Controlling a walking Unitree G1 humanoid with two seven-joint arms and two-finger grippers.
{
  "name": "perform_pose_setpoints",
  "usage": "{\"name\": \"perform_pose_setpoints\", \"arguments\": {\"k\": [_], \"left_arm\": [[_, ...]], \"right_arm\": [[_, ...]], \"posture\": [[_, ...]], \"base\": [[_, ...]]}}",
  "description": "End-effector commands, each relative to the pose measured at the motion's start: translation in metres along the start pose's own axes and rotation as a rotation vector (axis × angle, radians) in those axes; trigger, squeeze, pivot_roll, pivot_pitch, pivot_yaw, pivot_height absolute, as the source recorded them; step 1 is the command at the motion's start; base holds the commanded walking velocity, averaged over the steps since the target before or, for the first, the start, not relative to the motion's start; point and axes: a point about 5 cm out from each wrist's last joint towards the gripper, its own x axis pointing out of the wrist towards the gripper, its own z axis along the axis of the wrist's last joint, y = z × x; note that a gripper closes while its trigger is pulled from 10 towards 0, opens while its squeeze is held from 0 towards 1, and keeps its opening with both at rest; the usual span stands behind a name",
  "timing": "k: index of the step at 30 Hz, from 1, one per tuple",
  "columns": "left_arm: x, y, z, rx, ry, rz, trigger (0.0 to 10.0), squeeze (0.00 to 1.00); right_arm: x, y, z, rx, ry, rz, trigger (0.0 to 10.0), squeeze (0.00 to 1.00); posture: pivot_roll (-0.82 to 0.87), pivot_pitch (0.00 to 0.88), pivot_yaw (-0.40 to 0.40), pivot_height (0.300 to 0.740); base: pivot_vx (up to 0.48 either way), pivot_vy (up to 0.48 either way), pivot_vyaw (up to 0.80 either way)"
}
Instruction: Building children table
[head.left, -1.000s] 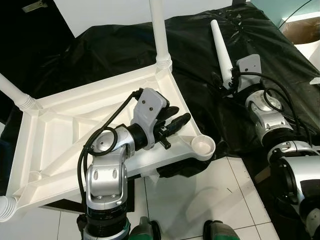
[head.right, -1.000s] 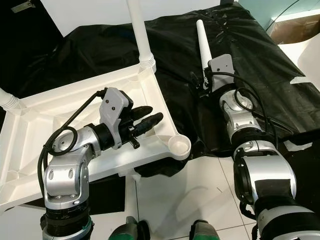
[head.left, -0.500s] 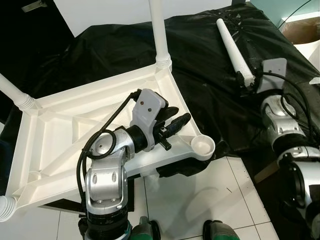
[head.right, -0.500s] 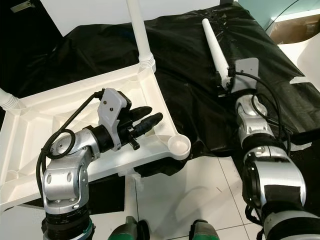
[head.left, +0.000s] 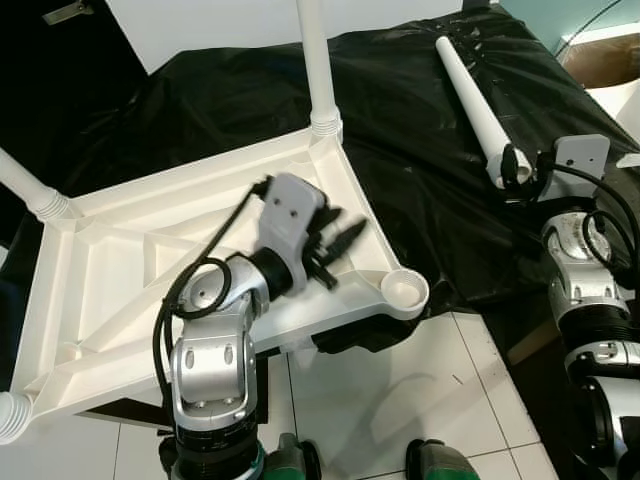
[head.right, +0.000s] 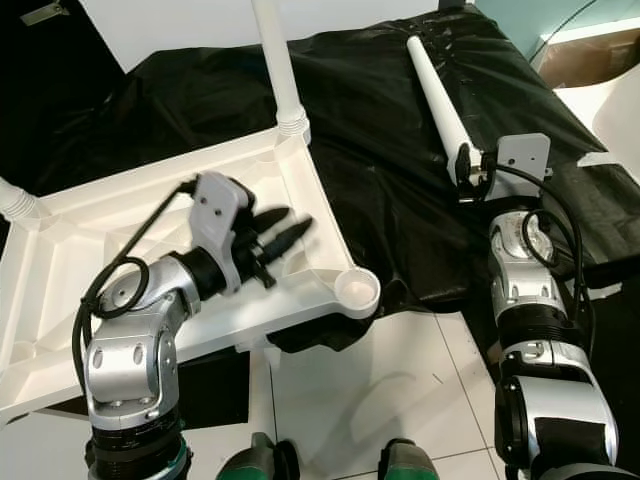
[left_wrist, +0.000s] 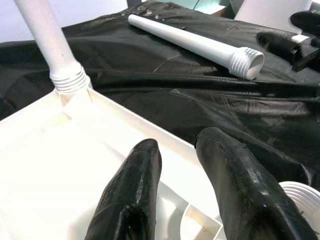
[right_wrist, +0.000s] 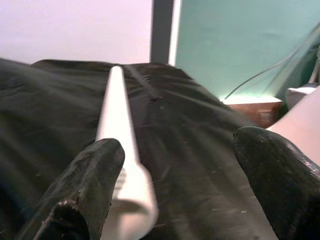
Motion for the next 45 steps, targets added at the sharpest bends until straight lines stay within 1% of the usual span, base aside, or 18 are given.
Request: {"name": "perform_pose_setpoints", "arguments": {"k": [1,2,3,5,8,10,11,12,13,15,18,26,32,38,41,43,44,45], "left_arm": [[-0.004,-0.001,-0.004,-0.004,0.014,0.015,10.0,0.0],[-0.004,-0.001,-0.004,-0.006,0.016,0.012,10.0,0.0],[-0.004,-0.001,-0.004,-0.006,0.016,0.012,10.0,0.0],[-0.003,-0.001,-0.004,-0.008,0.017,0.01,10.0,0.0],[-0.003,-0.001,-0.004,-0.004,0.017,0.009,10.0,0.0],[-0.004,-0.001,-0.003,-0.004,0.017,0.011,10.0,0.0],[-0.004,-0.001,-0.003,-0.004,0.017,0.011,10.0,0.0],[-0.004,-0.001,-0.003,-0.003,0.017,0.013,10.0,0.0],[-0.004,-0.001,-0.003,-0.003,0.017,0.013,10.0,0.0],[-0.004,-0.002,-0.003,-0.003,0.015,0.025,10.0,0.0],[-0.004,-0.002,-0.003,-0.003,0.015,0.031,10.0,0.0],[-0.005,-0.002,-0.002,-0.004,0.014,0.037,10.0,0.0],[-0.006,-0.001,-0.002,-0.002,0.018,0.034,10.0,0.0],[-0.006,-0.001,-0.002,-0.002,0.019,0.03,10.0,0.0],[-0.007,-0.001,-0.002,-0.002,0.02,0.03,10.0,0.0],[-0.007,-0.002,-0.002,-0.002,0.021,0.03,10.0,0.0],[-0.007,-0.002,-0.002,-0.002,0.021,0.03,10.0,0.0],[-0.007,-0.002,-0.002,-0.003,0.021,0.03,10.0,0.0]], "right_arm": [[-0.001,0.001,-0.006,0.021,0.029,0.012,10.0,0.0],[0.002,0.004,-0.007,0.067,0.037,0.062,10.0,0.0],[0.002,0.004,-0.007,0.067,0.037,0.062,10.0,0.0],[0.004,0.014,-0.006,0.12,0.048,0.144,10.0,0.0],[0.006,0.03,-0.008,0.173,0.08,0.248,10.0,0.0],[0.007,0.039,-0.006,0.18,0.078,0.301,10.0,0.0],[0.007,0.039,-0.006,0.18,0.078,0.301,10.0,0.0],[0.008,0.045,-0.004,0.187,0.072,0.337,10.0,0.0],[0.008,0.045,-0.004,0.187,0.072,0.337,10.0,0.0],[0.01,0.051,-0.001,0.196,0.076,0.372,10.0,0.0],[0.013,0.055,-0.001,0.205,0.09,0.384,10.0,0.0],[0.016,0.047,-0.009,0.175,0.138,0.33,10.0,0.0],[0.012,0.039,-0.019,0.17,0.183,0.306,10.0,0.0],[0.011,0.035,-0.021,0.147,0.185,0.284,10.0,0.0],[0.01,0.03,-0.023,0.126,0.186,0.259,10.0,0.0],[0.008,0.024,-0.024,0.104,0.186,0.224,10.0,0.0],[0.008,0.024,-0.024,0.104,0.186,0.224,10.0,0.0],[0.008,0.02,-0.025,0.099,0.185,0.198,10.0,0.0]], "posture": [[0.06,0.175,0.121,0.74],[0.06,0.174,0.123,0.74],[0.06,0.174,0.123,0.74],[0.06,0.173,0.125,0.74],[0.07,0.171,0.124,0.74],[0.07,0.171,0.124,0.74],[0.07,0.171,0.124,0.74],[0.07,0.171,0.123,0.74],[0.07,0.171,0.123,0.74],[0.07,0.169,0.122,0.74],[0.07,0.169,0.122,0.74],[0.08,0.175,0.116,0.74],[0.08,0.181,0.126,0.74],[0.08,0.184,0.126,0.74],[0.09,0.184,0.125,0.74],[0.09,0.184,0.126,0.74],[0.09,0.184,0.126,0.74],[0.09,0.184,0.126,0.74]], "base": [[0.0,0.0,0.0],[0.0,0.0,0.0],[0.0,0.0,0.0],[0.0,0.0,0.0],[0.0,0.0,0.0],[0.0,0.0,0.0],[0.0,0.0,0.0],[0.0,0.0,0.0],[0.0,0.0,0.0],[0.0,0.0,0.0],[0.0,0.0,0.0],[0.0,0.0,0.0],[0.0,0.0,0.0],[0.0,0.0,0.0],[0.0,0.0,0.0],[0.0,0.0,0.0],[0.0,0.0,0.0],[0.0,0.0,0.0]]}}
